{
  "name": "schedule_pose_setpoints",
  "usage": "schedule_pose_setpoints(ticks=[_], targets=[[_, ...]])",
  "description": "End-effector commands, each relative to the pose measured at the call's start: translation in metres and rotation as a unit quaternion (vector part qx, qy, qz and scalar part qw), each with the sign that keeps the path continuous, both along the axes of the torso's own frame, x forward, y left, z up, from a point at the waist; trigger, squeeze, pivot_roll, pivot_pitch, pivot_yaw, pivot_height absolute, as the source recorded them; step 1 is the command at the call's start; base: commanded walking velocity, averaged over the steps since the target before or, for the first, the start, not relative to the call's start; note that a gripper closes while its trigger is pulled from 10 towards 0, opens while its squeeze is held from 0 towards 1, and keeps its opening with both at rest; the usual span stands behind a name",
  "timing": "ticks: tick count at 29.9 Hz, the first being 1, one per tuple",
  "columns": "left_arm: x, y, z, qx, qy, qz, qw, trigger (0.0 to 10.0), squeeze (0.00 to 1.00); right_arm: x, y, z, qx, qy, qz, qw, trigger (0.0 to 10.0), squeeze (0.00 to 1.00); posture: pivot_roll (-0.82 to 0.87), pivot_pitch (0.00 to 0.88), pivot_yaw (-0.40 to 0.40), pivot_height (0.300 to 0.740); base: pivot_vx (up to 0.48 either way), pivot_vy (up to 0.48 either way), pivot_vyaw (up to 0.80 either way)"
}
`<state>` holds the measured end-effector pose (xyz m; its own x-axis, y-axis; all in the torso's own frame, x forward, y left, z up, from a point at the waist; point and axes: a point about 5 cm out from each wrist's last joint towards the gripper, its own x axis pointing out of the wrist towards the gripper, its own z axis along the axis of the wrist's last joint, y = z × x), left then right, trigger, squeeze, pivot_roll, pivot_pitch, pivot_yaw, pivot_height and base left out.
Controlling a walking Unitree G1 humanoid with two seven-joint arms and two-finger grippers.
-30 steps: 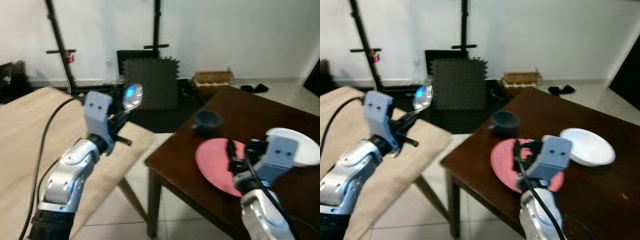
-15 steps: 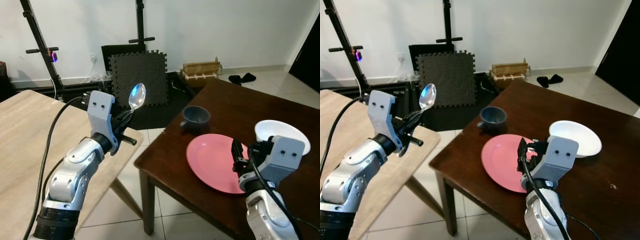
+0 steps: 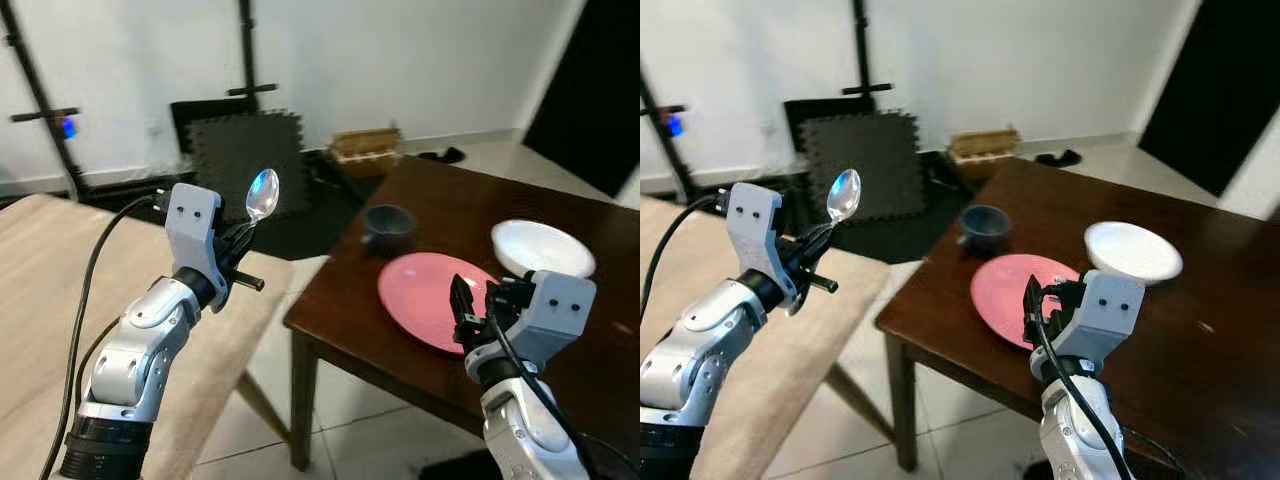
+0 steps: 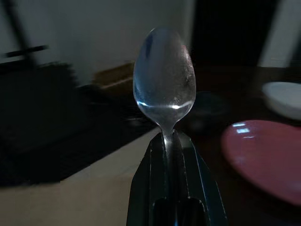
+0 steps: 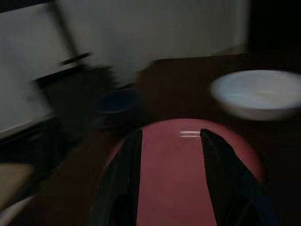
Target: Setting the table
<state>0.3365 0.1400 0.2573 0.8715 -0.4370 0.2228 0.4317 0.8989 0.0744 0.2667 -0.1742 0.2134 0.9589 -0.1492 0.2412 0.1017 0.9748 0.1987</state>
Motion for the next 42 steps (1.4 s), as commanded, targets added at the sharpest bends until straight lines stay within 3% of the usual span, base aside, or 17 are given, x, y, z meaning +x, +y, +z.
schedule_pose_setpoints(ticks=[1,33,42], targets=[[-0.0002,0.0003,-0.0019,0.004,0.003,-0.002,1.0,10.0,0.0,-0.0014,-0.0022,-0.0023,0.001,0.006,-0.007,1.0,10.0,0.0,-0.01,0.064,0.053,0.74,0.0,0.0,-0.8],[0.0012,-0.0005,-0.0021,0.002,0.001,0.002,1.0,10.0,0.0,0.0006,-0.003,-0.0009,-0.006,0.004,-0.007,1.0,10.0,0.0,-0.01,0.056,0.046,0.74,0.0,0.0,-0.8],[0.0019,-0.0031,-0.0037,0.008,0.002,0.004,1.0,10.0,0.0,0.0008,-0.0023,-0.0001,-0.013,0.003,-0.004,1.0,10.0,0.0,-0.01,0.06,0.046,0.74,0.0,-0.41,0.0]])
